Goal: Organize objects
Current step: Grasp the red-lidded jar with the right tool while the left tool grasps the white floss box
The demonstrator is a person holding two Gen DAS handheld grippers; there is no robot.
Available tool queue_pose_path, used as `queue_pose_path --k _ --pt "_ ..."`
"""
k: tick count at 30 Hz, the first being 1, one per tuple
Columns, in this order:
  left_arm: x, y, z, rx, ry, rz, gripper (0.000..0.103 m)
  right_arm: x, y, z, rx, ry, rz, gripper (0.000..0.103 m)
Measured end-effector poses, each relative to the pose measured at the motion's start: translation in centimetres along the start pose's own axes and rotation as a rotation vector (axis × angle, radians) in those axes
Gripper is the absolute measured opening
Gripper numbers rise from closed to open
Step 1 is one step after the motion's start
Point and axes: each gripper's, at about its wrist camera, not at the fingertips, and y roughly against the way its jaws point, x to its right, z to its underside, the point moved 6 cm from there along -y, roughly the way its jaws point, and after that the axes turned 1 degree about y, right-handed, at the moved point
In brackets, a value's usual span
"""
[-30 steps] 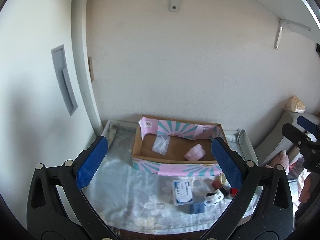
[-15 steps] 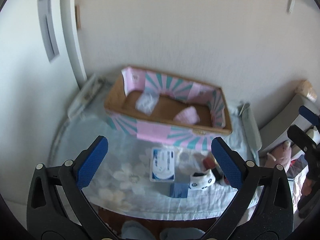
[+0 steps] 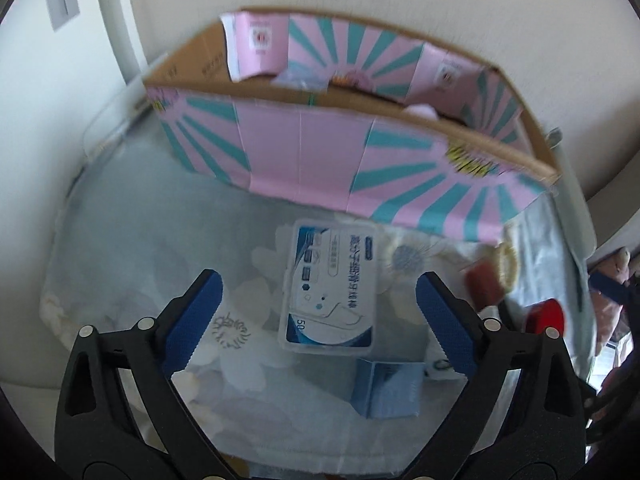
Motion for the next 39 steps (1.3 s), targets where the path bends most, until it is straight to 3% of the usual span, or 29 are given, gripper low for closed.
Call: queue_pose_path --k 5,15,17,18,20,29,39 --pt "-0.3 -2.3 0.4 -0.027 -0.008 -0.019 0.089 0.0 -2.4 1.2 -0.041 0.011 -0.040 0.075" --pt "0.2 -4.1 1.1 -0.053 -0.051 -0.018 0.083 0.4 -3.6 2.2 -0.068 0.043 -0.061 0.058" --pt "0.4 -4.3 1.2 -0.056 -0.062 -0.004 0.065 0.5 -3.6 2.4 -0.069 0.041 -0.064 0.052" --pt "0.5 -4.3 1.2 -0.059 -0.066 0.008 0.061 0.5 -3.6 2.4 -0.070 0.039 -0.067 0.050" --pt "0.8 -4.4 1.2 -0.056 -0.095 0.003 0.056 0.6 -3.5 2.4 -0.071 0.038 -0.072 0.050" --pt "0.7 -3.8 0.7 -0.045 -0.097 0.038 0.056 1.4 -2.5 2.1 -0.063 -0.021 -0.043 0.050" --pt "0.4 2.1 -1.9 0.040 -0.130 0.093 0.056 2.6 1.9 -2.3 -0.010 -0.140 0.069 0.050"
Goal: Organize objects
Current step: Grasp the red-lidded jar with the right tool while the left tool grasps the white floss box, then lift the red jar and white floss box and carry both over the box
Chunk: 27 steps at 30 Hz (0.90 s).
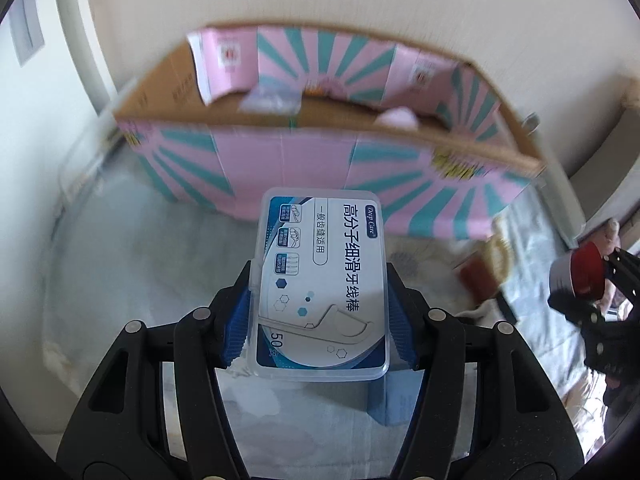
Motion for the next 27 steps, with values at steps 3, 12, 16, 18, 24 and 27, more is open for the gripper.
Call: queue_pose_path --k 3,12,16,18,24,27 --pt "-0.4 2.6 -1.5 0.042 -0.017 0.022 0.056 0.1 2.1 -2.1 0.028 -0.067 0.032 0.050" --pt "-1.8 11.0 -6.7 0.164 -0.076 0.073 0.056 -2.4 9.0 -8.7 0.115 -0.259 0.156 0.050" --pt "-2.7 13.9 -8.0 0.205 -0.090 0.090 0.056 -4.1 10.6 -10.4 0.133 -0.329 0.173 0.050" --pt "-3.5 15.3 -8.4 0.224 -0.096 0.098 0.056 -5.1 11.2 -11.1 0.143 -0.341 0.198 0.050" --pt "-5.6 16.8 -8.8 0.251 -0.122 0.105 0.056 -8.0 12.2 -11.9 0.177 -0.381 0.239 0.050" --pt "-6.7 16.9 -8.7 0.247 -0.131 0.123 0.056 -9.2 12.3 -11.6 0.182 -0.396 0.248 0.050"
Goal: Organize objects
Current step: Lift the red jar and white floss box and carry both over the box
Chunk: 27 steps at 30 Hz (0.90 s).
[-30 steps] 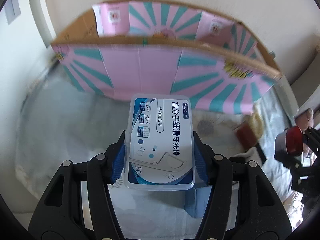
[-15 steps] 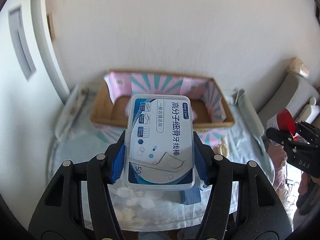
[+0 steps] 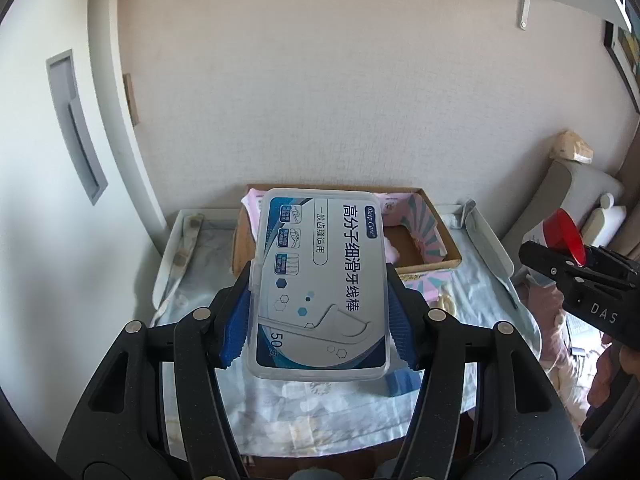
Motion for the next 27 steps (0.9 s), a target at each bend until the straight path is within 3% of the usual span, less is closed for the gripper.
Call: queue_pose_path --k 18,27 --pt "-2.2 -0.3 0.1 0.003 -0.023 0.073 0.056 -3.5 1.1 0.4 0.011 -0.007 0.039 0.050" --pt "-1.9 -1.9 -2.8 0.003 -0.015 0.073 0.056 -2.2 -2.6 -3.7 0.007 0.022 -0.006 0.050"
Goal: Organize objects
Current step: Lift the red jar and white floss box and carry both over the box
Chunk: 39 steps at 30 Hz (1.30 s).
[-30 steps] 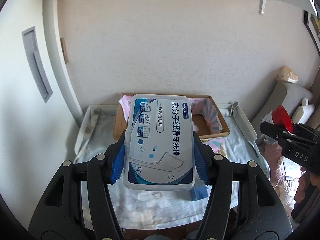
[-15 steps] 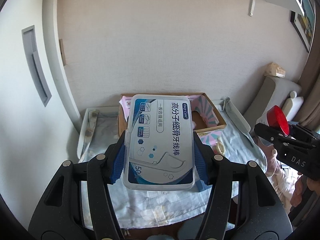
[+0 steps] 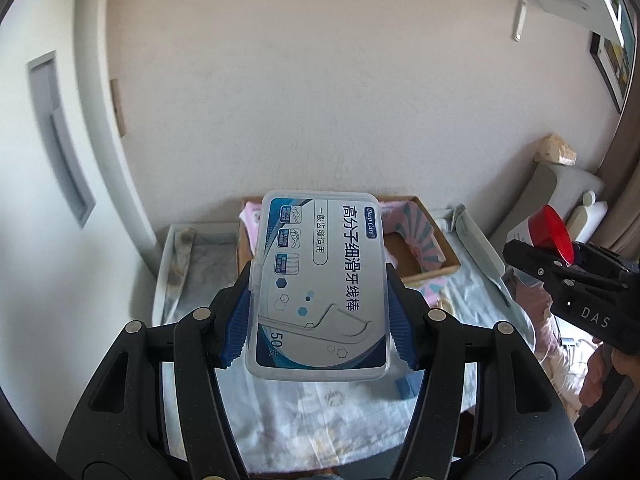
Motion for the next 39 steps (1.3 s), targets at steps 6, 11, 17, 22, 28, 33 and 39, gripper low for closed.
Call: queue_pose_path --k 6,11,17,22,28,33,39 --pt "-0.1 -5.2 -3.7 -0.034 -0.008 0.014 0.056 1.6 -5.7 -4.1 -0.048 0.023 -0.021 0.050" --pt "-0.2 -11.5 -5.1 -0.116 0.003 0.019 0.056 2.6 -12.1 -5.9 -0.125 0.050 -0.017 0.050" --pt "0.4 -19.6 -4.2 -0.272 0.003 0.028 0.056 4.2 -20.4 -5.2 -0.275 0.014 -0.054 0.050" --pt "1.7 -24.5 -2.1 -0.386 -0.027 0.032 0.056 3.7 -24.8 -2.3 -0.370 0.008 -0.060 0.050" --pt "3.2 -28.5 0.8 -0.505 -0.063 0.037 0.056 4.0 -27.7 0.1 -0.438 0.016 -0.064 0.050" --pt "3.7 -29.9 1.6 -0.545 -0.091 0.028 0.056 3.6 -28.5 0.3 -0.457 0.024 -0.062 0.050" --pt "3.9 -30.0 1.2 -0.557 -0.112 0.018 0.056 3.5 -29.2 0.2 -0.487 0.000 -0.069 0.050"
